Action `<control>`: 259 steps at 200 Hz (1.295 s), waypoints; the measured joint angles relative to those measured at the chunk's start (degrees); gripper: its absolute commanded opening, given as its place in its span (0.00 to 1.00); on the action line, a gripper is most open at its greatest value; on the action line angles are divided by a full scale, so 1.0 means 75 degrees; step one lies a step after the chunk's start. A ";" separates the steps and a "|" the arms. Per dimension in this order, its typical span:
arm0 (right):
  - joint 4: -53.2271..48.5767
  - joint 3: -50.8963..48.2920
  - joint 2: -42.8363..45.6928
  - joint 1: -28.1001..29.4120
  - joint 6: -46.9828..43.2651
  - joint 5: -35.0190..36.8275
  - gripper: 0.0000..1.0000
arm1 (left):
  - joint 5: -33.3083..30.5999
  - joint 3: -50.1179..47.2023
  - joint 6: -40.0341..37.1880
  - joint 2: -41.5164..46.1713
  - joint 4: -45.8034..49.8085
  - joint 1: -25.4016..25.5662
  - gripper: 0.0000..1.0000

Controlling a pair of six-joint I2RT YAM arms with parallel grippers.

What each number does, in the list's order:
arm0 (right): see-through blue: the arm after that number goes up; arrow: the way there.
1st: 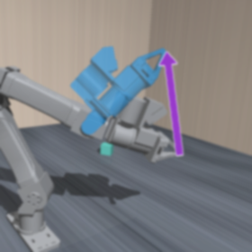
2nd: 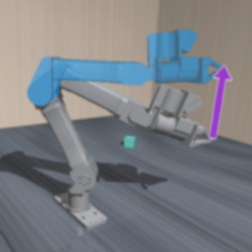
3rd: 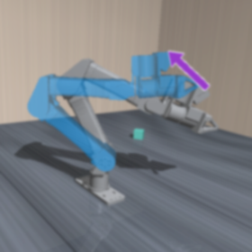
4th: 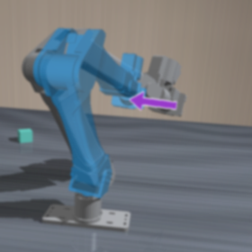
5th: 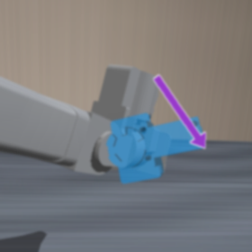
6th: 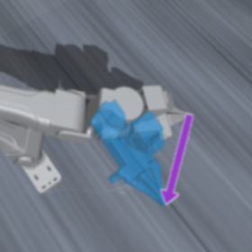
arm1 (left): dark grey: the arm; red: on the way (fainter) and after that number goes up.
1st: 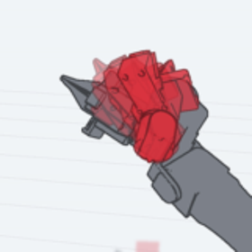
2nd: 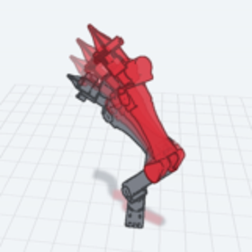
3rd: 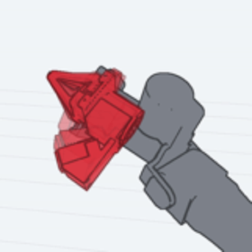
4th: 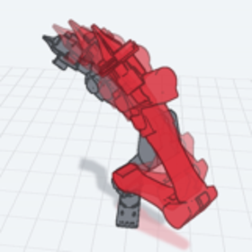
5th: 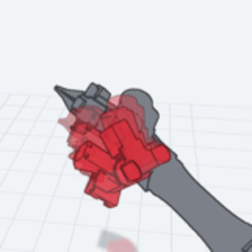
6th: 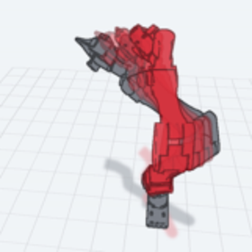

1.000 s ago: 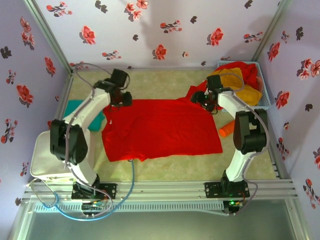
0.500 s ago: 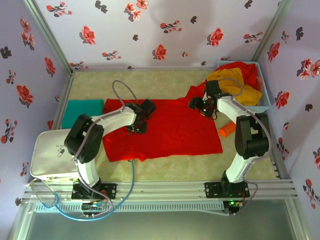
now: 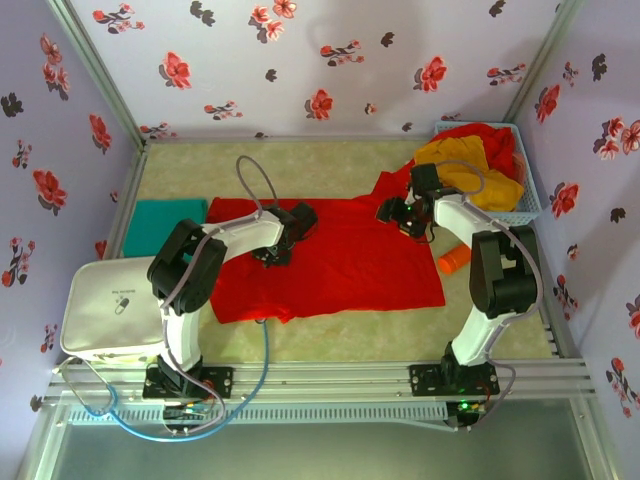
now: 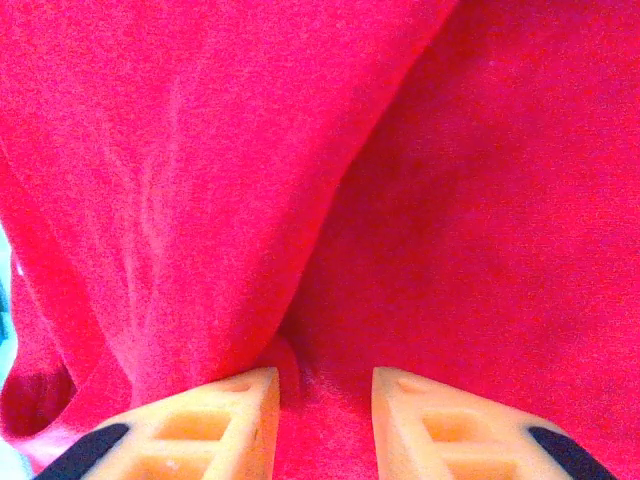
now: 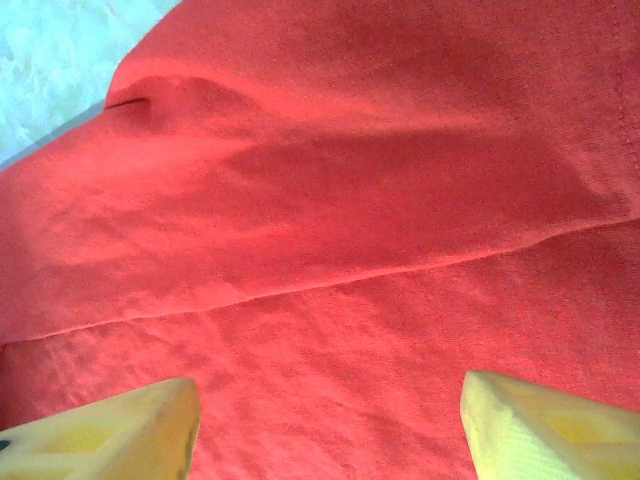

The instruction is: Fold and stack the t-shirts

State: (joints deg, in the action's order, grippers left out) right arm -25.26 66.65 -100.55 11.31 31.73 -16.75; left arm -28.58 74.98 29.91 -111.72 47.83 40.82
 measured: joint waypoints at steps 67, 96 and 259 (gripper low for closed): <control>0.0020 -0.0012 0.0000 0.0099 0.0009 -0.0044 0.69 | -0.0184 -0.0017 0.0047 0.0003 0.0058 -0.0149 0.31; 0.0020 -0.0012 -0.0003 0.0102 0.0032 -0.0093 0.68 | -0.0198 -0.0085 0.0085 0.0006 0.0029 -0.0291 0.30; 0.0017 -0.0012 -0.0111 0.0137 0.0029 -0.0198 0.67 | -0.0396 -0.0187 -0.0230 0.0015 -0.0443 -0.0793 0.03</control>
State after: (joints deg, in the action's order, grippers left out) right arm -25.12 66.57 -101.38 12.34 31.94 -18.24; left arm -31.55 73.58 28.18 -111.61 44.51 34.87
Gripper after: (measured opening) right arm 0.674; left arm 0.077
